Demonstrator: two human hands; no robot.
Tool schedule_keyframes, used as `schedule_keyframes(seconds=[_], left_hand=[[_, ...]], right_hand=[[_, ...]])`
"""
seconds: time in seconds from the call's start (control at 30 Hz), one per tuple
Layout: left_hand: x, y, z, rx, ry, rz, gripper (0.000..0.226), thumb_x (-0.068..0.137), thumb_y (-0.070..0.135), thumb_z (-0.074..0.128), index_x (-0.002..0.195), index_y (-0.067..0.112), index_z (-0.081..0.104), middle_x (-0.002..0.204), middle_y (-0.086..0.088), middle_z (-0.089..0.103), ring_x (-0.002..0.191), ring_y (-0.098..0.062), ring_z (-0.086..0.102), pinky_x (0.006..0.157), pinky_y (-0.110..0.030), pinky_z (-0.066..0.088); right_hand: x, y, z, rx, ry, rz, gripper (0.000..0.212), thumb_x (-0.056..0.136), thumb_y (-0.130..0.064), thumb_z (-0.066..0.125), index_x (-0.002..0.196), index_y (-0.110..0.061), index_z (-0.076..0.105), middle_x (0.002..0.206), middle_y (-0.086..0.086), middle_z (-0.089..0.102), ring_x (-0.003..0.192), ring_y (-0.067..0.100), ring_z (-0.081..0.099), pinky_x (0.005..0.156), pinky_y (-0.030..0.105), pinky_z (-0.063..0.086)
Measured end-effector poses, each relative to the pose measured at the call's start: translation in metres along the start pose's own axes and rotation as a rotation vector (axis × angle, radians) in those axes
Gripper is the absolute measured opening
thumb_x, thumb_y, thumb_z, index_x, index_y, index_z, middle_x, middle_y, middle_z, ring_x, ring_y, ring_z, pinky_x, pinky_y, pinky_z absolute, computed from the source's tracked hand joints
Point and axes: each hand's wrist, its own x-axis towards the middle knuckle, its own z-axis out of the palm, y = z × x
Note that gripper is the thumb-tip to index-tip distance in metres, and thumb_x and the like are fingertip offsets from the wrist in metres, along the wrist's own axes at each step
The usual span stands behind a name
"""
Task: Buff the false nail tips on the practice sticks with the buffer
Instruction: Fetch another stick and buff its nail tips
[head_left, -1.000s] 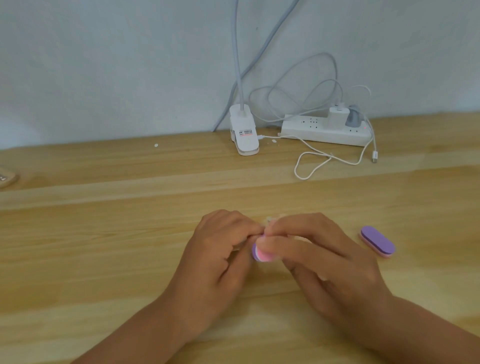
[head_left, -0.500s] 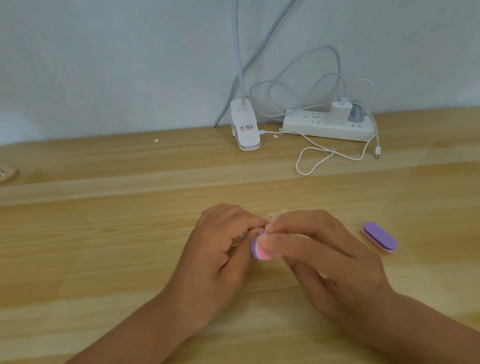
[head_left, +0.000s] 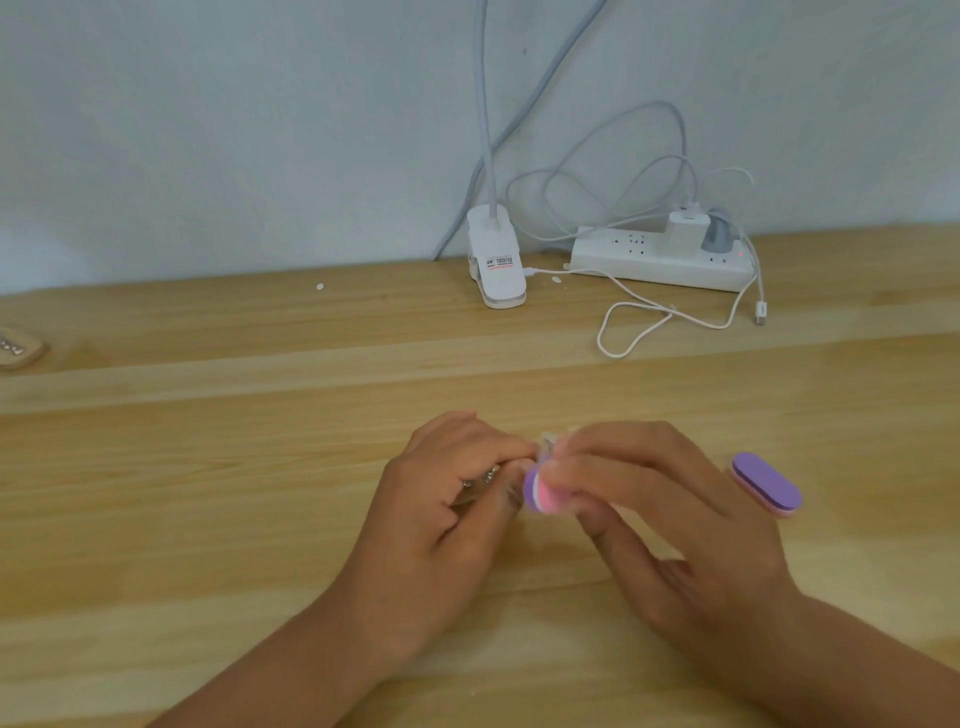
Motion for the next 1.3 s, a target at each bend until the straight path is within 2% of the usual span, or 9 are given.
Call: schedule_keyframes(seconds=[0.13,0.23,0.33,0.43,0.73,0.83,0.93,1.0,1.3], left_hand=[[-0.002,0.003,0.002,-0.002,0.011,-0.009,0.019,0.092,0.029,0.054,0.089,0.025,0.073,0.075,0.008,0.067,0.071,-0.005,0.059,0.112,-0.033,0.030],[-0.001,0.006,0.002,0.006,0.008,-0.004,0.020,0.092,0.032,0.054,0.091,0.024,0.072,0.076,0.008,0.068,0.075,-0.007,0.062,0.111,-0.035,0.031],[-0.001,0.008,0.002,0.007,0.024,-0.006,0.022,0.091,0.032,0.055,0.090,0.020,0.073,0.078,0.017,0.064,0.076,-0.003,0.057,0.098,-0.031,0.039],[-0.002,0.012,0.002,0.000,0.036,-0.020,0.020,0.090,0.034,0.057,0.089,0.024,0.073,0.078,0.017,0.065,0.079,-0.005,0.059,0.082,-0.023,0.039],[-0.003,0.015,0.002,-0.047,0.024,-0.063,0.021,0.089,0.034,0.057,0.085,0.022,0.075,0.077,0.018,0.069,0.078,-0.002,0.063,0.080,-0.023,0.041],[-0.004,0.016,0.002,-0.118,0.025,-0.073,0.019,0.088,0.030,0.060,0.086,0.020,0.076,0.070,0.020,0.063,0.067,0.002,0.055,0.068,-0.013,0.039],[-0.005,0.014,0.002,-0.163,0.038,-0.097,0.019,0.087,0.031,0.061,0.083,0.019,0.076,0.072,0.008,0.068,0.064,-0.011,0.057,0.062,-0.022,0.044],[-0.006,0.015,0.002,-0.184,0.045,-0.097,0.019,0.087,0.031,0.061,0.082,0.022,0.076,0.072,0.004,0.069,0.064,-0.015,0.059,0.062,-0.021,0.046],[-0.004,0.016,0.001,-0.243,0.025,-0.135,0.016,0.085,0.029,0.062,0.083,0.026,0.078,0.066,0.016,0.067,0.060,0.002,0.055,0.057,-0.015,0.043]], right_hand=[[0.003,0.005,-0.002,-0.061,0.057,0.105,0.027,0.088,0.005,0.066,0.111,-0.010,0.067,0.103,0.005,0.066,0.103,0.014,0.063,0.092,0.023,0.048],[0.001,-0.002,-0.002,-0.073,0.113,0.035,0.026,0.090,0.001,0.065,0.113,-0.012,0.066,0.108,0.000,0.066,0.107,0.011,0.063,0.095,0.019,0.045],[0.000,-0.003,-0.002,-0.087,0.117,-0.015,0.028,0.090,0.001,0.063,0.115,-0.011,0.062,0.110,-0.001,0.064,0.109,0.011,0.062,0.097,0.019,0.045],[0.001,0.000,-0.001,-0.090,0.088,-0.034,0.031,0.088,0.007,0.064,0.112,-0.011,0.065,0.109,0.004,0.064,0.107,0.015,0.062,0.096,0.023,0.047],[-0.001,0.004,-0.002,-0.095,0.064,-0.008,0.025,0.090,0.008,0.063,0.109,-0.008,0.066,0.110,0.005,0.063,0.107,0.018,0.061,0.096,0.025,0.046],[0.000,0.002,-0.001,-0.085,0.056,-0.035,0.025,0.091,0.005,0.061,0.111,-0.009,0.064,0.114,0.003,0.061,0.110,0.018,0.061,0.098,0.025,0.046],[-0.001,0.001,-0.002,-0.097,0.050,-0.022,0.024,0.092,0.005,0.061,0.110,-0.011,0.065,0.112,0.002,0.061,0.109,0.017,0.061,0.098,0.024,0.045],[-0.002,-0.002,-0.001,-0.088,0.062,-0.020,0.023,0.093,0.004,0.061,0.109,-0.012,0.066,0.111,0.003,0.063,0.109,0.018,0.062,0.097,0.025,0.046],[-0.003,-0.003,0.000,-0.080,0.042,-0.071,0.022,0.093,0.004,0.061,0.110,-0.009,0.065,0.114,0.004,0.062,0.109,0.020,0.062,0.096,0.027,0.046]])
